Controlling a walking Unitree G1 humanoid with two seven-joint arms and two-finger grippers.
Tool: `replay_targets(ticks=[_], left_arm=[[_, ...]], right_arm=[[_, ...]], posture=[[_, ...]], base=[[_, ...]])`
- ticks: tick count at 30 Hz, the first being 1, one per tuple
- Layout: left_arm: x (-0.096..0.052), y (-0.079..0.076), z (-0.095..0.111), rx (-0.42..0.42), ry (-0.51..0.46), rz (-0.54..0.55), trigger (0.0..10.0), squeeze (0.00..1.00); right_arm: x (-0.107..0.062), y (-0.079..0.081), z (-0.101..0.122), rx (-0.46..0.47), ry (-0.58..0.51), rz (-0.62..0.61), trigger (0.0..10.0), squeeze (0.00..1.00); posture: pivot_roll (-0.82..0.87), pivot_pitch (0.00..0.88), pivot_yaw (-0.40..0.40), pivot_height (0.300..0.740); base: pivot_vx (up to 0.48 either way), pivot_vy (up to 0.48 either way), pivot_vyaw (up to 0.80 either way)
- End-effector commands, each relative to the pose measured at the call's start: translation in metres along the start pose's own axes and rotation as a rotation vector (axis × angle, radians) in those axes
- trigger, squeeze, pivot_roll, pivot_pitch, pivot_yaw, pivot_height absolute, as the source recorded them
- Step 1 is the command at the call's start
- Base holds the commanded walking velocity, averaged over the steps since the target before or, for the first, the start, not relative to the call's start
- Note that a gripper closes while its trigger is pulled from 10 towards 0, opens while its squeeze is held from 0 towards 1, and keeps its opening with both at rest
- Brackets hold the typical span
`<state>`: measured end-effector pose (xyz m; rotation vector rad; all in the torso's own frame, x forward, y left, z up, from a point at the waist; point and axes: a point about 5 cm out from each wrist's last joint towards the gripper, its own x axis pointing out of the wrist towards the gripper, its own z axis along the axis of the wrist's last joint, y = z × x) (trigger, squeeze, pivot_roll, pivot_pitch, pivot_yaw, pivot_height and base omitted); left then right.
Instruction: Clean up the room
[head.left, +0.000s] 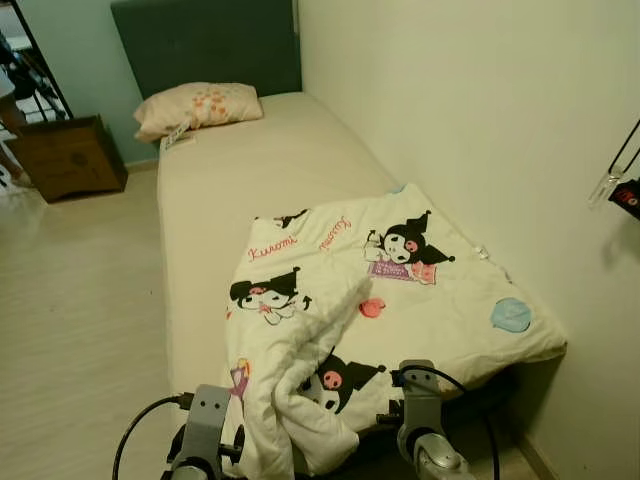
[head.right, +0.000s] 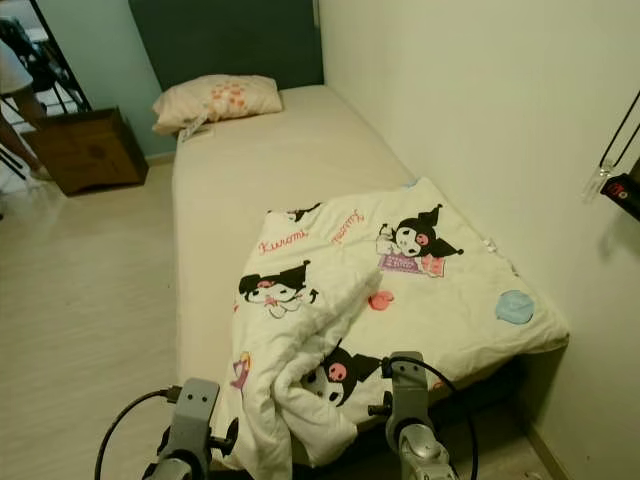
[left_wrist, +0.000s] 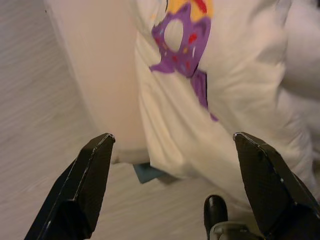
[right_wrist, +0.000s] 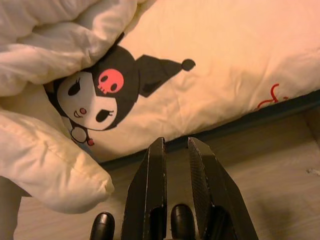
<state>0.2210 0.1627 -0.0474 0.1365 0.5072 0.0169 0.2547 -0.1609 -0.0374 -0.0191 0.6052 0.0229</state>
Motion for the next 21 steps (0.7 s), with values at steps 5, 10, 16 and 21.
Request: replay_targets(ticks=[5, 10, 16, 21], left_arm=[[-0.0044, 0.0062, -0.0104, 0.004, 0.041, 0.009, 10.0, 0.00], [-0.0038, 0.0044, -0.0114, 0.017, 0.057, -0.018, 10.0, 0.00], [-0.0003, 0.0087, -0.0080, 0.010, 0.066, -0.003, 10.0, 0.00], [-0.0008, 0.0099, -0.0100, 0.001, 0.082, -0.016, 10.0, 0.00]], right_arm=[[-0.0028, 0.0045, -0.0082, 0.004, 0.016, 0.004, 10.0, 0.00], [-0.0025, 0.0057, -0.0072, 0.009, 0.009, 0.008, 10.0, 0.00], [-0.0004, 0.0095, -0.0024, 0.019, 0.001, 0.015, 10.0, 0.00], [-0.0005, 0.0123, -0.0067, 0.017, 0.041, 0.003, 10.0, 0.00]], posture=[[-0.09, 0.161, 0.047, 0.740], [-0.09, 0.145, 0.059, 0.740], [-0.08, 0.141, 0.077, 0.740], [-0.08, 0.118, 0.079, 0.740]], base=[[0.000, 0.000, 0.00], [0.000, 0.000, 0.00], [0.000, 0.000, 0.00], [0.000, 0.000, 0.00]])
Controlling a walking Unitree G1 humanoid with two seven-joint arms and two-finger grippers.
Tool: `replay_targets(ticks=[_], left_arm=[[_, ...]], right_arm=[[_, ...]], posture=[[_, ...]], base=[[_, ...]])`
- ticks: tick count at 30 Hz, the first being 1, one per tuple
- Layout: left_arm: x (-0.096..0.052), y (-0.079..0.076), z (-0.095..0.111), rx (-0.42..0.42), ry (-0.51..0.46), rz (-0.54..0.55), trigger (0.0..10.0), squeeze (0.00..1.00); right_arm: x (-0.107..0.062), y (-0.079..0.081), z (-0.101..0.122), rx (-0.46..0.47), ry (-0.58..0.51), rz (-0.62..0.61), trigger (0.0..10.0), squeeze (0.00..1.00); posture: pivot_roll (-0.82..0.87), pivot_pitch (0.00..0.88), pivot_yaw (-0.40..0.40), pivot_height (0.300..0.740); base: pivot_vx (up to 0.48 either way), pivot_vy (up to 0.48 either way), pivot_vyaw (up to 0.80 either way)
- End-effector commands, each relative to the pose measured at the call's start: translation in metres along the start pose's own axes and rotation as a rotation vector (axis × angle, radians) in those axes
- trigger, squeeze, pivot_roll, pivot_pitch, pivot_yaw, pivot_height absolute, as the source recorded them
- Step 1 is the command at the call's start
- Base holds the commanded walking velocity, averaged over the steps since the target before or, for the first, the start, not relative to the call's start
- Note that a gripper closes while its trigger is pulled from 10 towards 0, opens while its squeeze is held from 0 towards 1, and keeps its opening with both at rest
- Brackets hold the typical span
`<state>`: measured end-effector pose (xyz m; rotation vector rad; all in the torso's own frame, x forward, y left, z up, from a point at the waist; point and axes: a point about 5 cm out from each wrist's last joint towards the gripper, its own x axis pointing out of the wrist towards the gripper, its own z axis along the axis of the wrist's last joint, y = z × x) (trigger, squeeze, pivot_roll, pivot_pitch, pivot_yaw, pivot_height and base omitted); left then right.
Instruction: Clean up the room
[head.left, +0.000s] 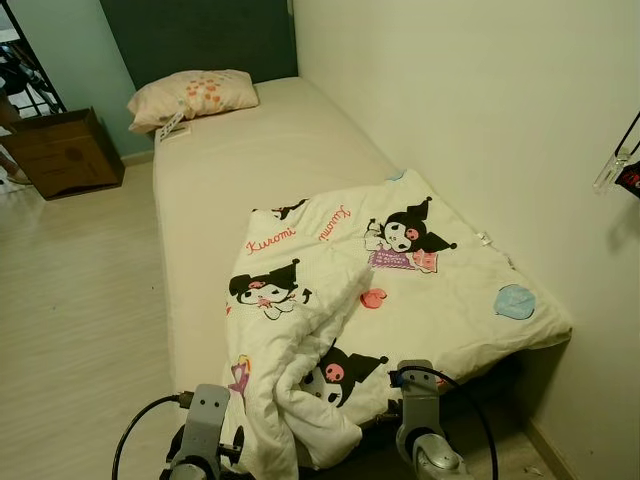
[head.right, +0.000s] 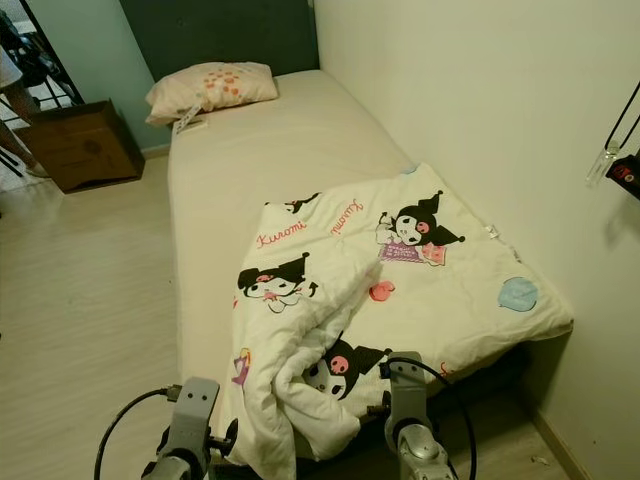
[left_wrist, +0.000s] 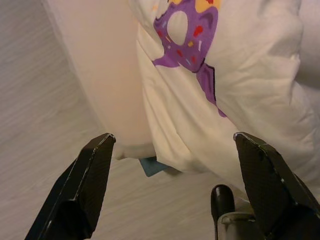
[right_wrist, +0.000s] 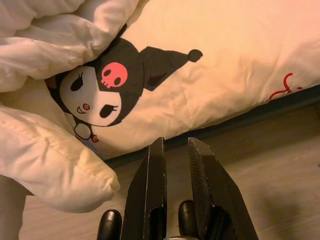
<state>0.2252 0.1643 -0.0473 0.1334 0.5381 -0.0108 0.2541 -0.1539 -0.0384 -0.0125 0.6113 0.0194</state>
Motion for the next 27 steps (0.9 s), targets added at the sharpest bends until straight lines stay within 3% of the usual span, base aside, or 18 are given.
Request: replay_targets(ticks=[1, 27], left_arm=[[-0.0043, 0.0078, -0.0122, -0.004, 0.054, 0.014, 10.0, 0.00], [-0.0008, 0.0095, -0.0120, -0.029, 0.099, 0.019, 10.0, 0.00]], right_arm=[[-0.0011, 0.0055, -0.0070, 0.009, 0.039, 0.005, 10.0, 0.00], [0.0002, 0.0082, -0.0075, -0.032, 0.077, 0.037, 10.0, 0.00]], posture=[[-0.08, 0.111, 0.072, 0.740], [-0.08, 0.051, 0.062, 0.740]], base=[[0.000, 0.000, 0.00], [0.000, 0.000, 0.00]])
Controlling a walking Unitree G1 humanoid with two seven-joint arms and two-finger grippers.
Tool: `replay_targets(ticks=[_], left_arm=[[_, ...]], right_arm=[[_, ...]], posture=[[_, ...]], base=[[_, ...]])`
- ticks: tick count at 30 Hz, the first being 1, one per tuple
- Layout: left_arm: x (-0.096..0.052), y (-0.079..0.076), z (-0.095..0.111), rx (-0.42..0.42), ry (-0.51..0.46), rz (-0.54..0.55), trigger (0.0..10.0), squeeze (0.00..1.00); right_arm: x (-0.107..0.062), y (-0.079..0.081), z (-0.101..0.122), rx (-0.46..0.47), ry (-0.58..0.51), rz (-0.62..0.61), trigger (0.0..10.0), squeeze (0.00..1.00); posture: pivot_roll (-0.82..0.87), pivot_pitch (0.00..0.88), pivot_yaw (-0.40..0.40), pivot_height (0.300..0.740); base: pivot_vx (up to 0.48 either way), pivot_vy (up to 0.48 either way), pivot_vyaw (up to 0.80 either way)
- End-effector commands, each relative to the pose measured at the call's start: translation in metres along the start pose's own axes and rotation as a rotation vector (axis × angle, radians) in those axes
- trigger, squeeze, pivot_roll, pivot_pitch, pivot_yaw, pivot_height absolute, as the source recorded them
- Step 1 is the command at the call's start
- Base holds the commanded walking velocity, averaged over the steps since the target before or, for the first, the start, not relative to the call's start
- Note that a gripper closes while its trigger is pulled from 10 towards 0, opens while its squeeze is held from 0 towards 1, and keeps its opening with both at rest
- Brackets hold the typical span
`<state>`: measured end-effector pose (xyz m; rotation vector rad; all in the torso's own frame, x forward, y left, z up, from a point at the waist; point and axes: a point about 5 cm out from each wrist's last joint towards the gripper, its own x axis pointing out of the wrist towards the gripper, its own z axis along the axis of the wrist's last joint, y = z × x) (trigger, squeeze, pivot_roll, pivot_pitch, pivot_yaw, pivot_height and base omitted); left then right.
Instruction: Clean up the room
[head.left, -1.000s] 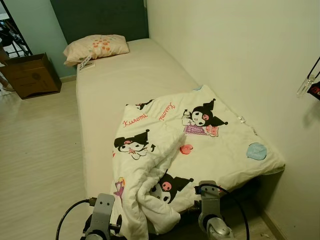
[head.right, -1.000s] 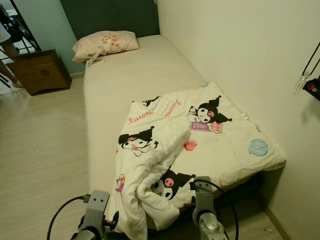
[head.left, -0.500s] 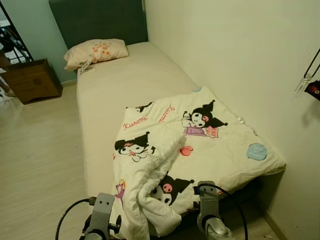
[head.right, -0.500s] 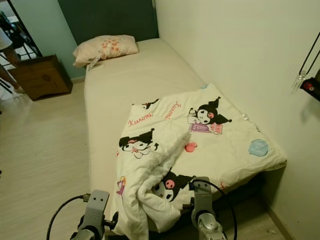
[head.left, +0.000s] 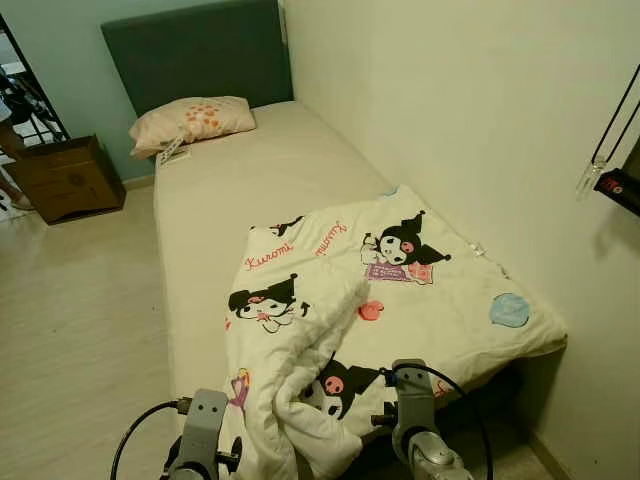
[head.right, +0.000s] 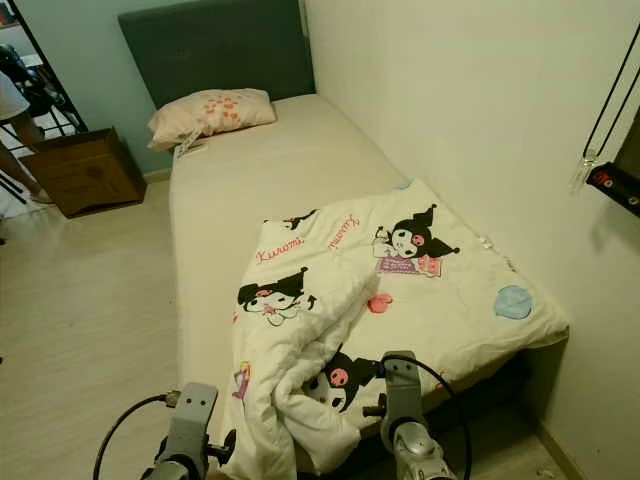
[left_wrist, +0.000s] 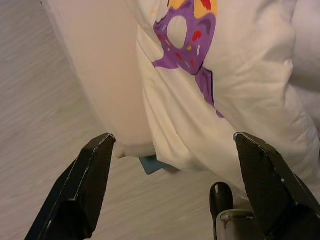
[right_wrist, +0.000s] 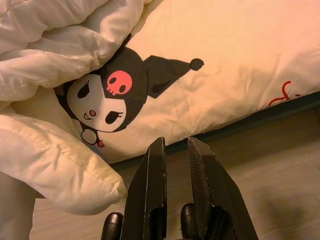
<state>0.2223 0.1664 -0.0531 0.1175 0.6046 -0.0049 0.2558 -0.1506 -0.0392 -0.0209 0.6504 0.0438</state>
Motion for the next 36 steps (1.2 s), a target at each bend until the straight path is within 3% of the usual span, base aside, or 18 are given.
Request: replay_targets(ticks=[1, 14, 25, 36], left_arm=[[-0.001, 0.008, -0.005, -0.014, 0.033, 0.022, 10.0, 0.00], [-0.003, 0.002, -0.013, -0.003, 0.073, 0.011, 10.0, 0.00], [-0.005, -0.009, -0.015, 0.034, 0.068, -0.012, 10.0, 0.00], [-0.008, -0.001, -0.020, 0.039, 0.063, 0.037, 10.0, 0.00]], right_arm=[[-0.001, 0.005, -0.008, -0.017, 0.038, 0.017, 10.0, 0.00], [-0.003, 0.002, -0.014, -0.034, 0.065, 0.016, 10.0, 0.00], [-0.002, -0.005, -0.011, -0.052, 0.069, 0.030, 10.0, 0.00], [-0.002, 0.002, -0.010, -0.076, 0.061, 0.053, 10.0, 0.00]], posture=[[-0.08, 0.051, 0.062, 0.740], [-0.07, 0.056, 0.048, 0.740], [-0.06, 0.084, -0.031, 0.740], [-0.06, 0.094, -0.025, 0.740]], base=[[0.000, 0.000, 0.00], [0.000, 0.000, 0.00], [0.000, 0.000, 0.00], [0.000, 0.000, 0.00]])
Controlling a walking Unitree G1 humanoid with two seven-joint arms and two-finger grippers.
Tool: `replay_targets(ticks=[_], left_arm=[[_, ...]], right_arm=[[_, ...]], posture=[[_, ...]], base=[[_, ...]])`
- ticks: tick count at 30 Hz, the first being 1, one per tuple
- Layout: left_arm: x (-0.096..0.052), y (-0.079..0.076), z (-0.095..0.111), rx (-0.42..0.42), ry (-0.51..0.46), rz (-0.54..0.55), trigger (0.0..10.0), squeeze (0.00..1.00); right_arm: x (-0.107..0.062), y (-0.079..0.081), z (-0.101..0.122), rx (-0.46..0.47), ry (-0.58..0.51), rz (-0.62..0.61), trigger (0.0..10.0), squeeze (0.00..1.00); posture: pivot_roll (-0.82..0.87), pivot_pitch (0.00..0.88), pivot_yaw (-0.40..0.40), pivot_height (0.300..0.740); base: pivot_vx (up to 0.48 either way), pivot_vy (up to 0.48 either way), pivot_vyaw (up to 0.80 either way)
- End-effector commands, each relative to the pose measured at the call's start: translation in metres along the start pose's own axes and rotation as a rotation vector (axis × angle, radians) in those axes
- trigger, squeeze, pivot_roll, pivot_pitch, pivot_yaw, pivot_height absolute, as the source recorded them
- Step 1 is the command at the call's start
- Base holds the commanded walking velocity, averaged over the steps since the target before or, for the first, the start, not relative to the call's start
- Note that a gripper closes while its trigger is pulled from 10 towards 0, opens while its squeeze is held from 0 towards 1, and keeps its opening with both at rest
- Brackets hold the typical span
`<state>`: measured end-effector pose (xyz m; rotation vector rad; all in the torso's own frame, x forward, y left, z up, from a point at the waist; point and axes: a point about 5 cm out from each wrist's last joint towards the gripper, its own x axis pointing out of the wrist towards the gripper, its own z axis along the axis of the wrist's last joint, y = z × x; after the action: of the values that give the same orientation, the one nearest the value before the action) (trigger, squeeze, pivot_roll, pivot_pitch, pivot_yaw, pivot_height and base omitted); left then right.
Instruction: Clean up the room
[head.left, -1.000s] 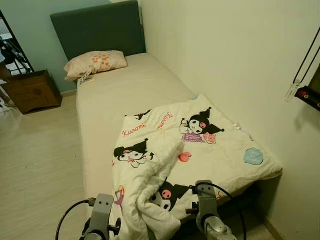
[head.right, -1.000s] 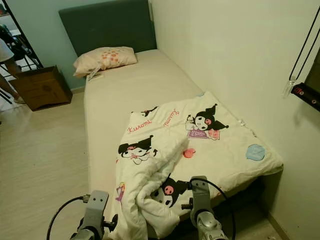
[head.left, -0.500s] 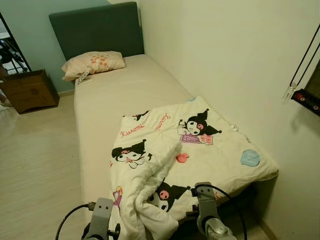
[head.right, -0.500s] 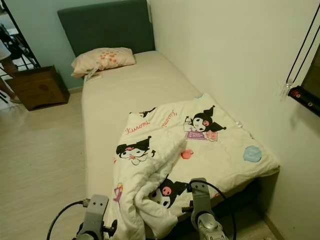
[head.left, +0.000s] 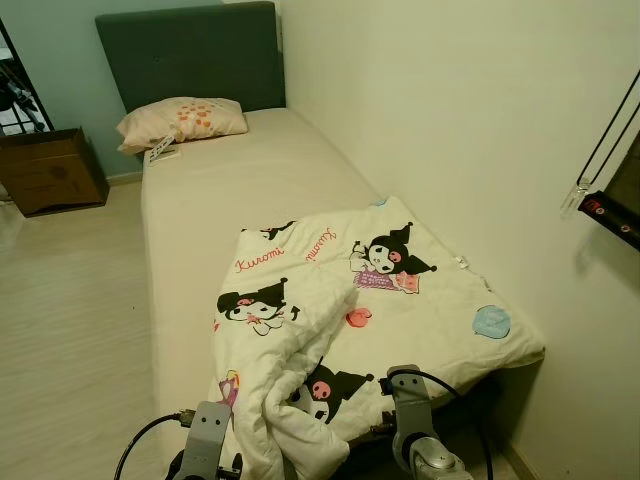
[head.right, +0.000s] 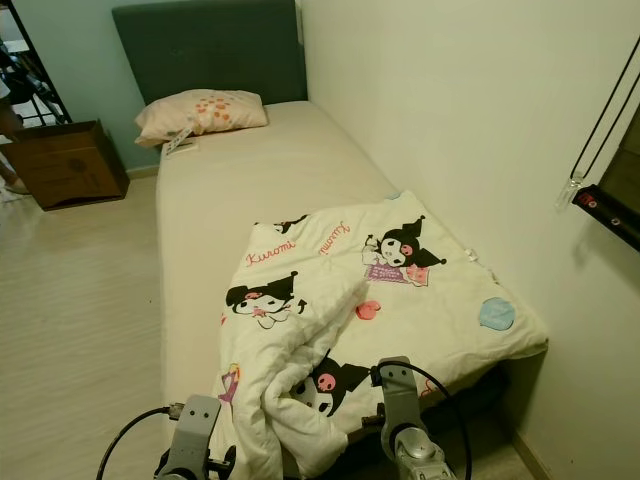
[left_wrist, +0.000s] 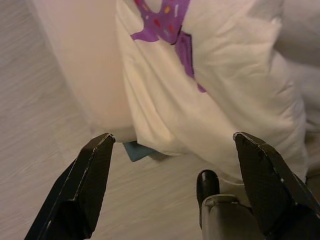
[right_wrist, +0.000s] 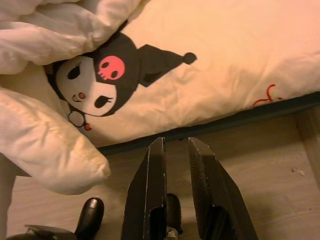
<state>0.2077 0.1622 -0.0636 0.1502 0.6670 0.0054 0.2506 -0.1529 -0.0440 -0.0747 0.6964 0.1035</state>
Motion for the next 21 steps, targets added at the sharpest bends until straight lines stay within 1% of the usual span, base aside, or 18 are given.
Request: replay_targets(ticks=[1, 3, 4, 7, 8, 9, 11, 14, 16, 21], left_arm=[[-0.002, 0.005, -0.004, 0.010, 0.000, 0.022, 10.0, 0.00], [-0.002, 0.006, -0.003, 0.003, -0.007, 0.032, 10.0, 0.00], [-0.001, 0.006, 0.000, -0.015, -0.020, 0.045, 10.0, 0.00], [-0.001, 0.008, 0.013, -0.024, -0.114, 0.060, 10.0, 0.00], [-0.001, 0.008, 0.013, -0.024, -0.114, 0.060, 10.0, 0.00], [-0.001, 0.010, 0.016, -0.026, -0.141, 0.068, 10.0, 0.00], [-0.002, 0.012, 0.018, -0.029, -0.163, 0.079, 10.0, 0.00], [-0.002, 0.014, 0.017, -0.044, -0.162, 0.084, 10.0, 0.00], [-0.003, 0.016, 0.014, -0.047, -0.146, 0.080, 10.0, 0.00], [-0.004, 0.018, 0.012, -0.063, -0.143, 0.093, 10.0, 0.00]], right_arm=[[0.000, 0.004, -0.002, -0.008, 0.013, 0.014, 10.0, 0.00], [0.000, 0.004, -0.002, -0.005, 0.009, 0.015, 10.0, 0.00], [0.000, 0.004, 0.000, 0.002, -0.007, 0.014, 10.0, 0.00], [0.001, 0.003, 0.012, 0.046, -0.088, 0.007, 10.0, 0.00], [0.001, 0.003, 0.012, 0.046, -0.088, 0.007, 10.0, 0.00], [0.001, 0.002, 0.014, 0.059, -0.103, 0.001, 10.0, 0.00], [0.001, 0.002, 0.015, 0.071, -0.112, -0.004, 10.0, 0.00], [0.001, 0.002, 0.014, 0.055, -0.111, -0.002, 10.0, 0.00], [0.000, 0.001, 0.010, 0.034, -0.093, -0.006, 10.0, 0.00], [-0.001, 0.002, 0.006, 0.033, -0.083, -0.005, 10.0, 0.00]], posture=[[-0.06, 0.094, -0.025, 0.740], [-0.06, 0.099, -0.020, 0.740], [-0.06, 0.099, -0.020, 0.740], [-0.05, 0.105, 0.001, 0.740], [-0.05, 0.105, 0.001, 0.740], [-0.05, 0.106, 0.008, 0.740], [-0.06, 0.103, 0.011, 0.740], [-0.06, 0.103, 0.011, 0.740], [-0.06, 0.103, 0.011, 0.740], [-0.06, 0.089, 0.013, 0.740]], base=[[0.000, 0.000, 0.00], [0.000, 0.000, 0.00], [0.000, 0.000, 0.00], [0.000, 0.000, 0.00], [0.000, 0.000, 0.00], [0.000, 0.000, 0.00], [0.000, 0.000, 0.00], [0.000, 0.000, 0.00], [0.000, 0.000, 0.00], [0.000, 0.000, 0.00]])
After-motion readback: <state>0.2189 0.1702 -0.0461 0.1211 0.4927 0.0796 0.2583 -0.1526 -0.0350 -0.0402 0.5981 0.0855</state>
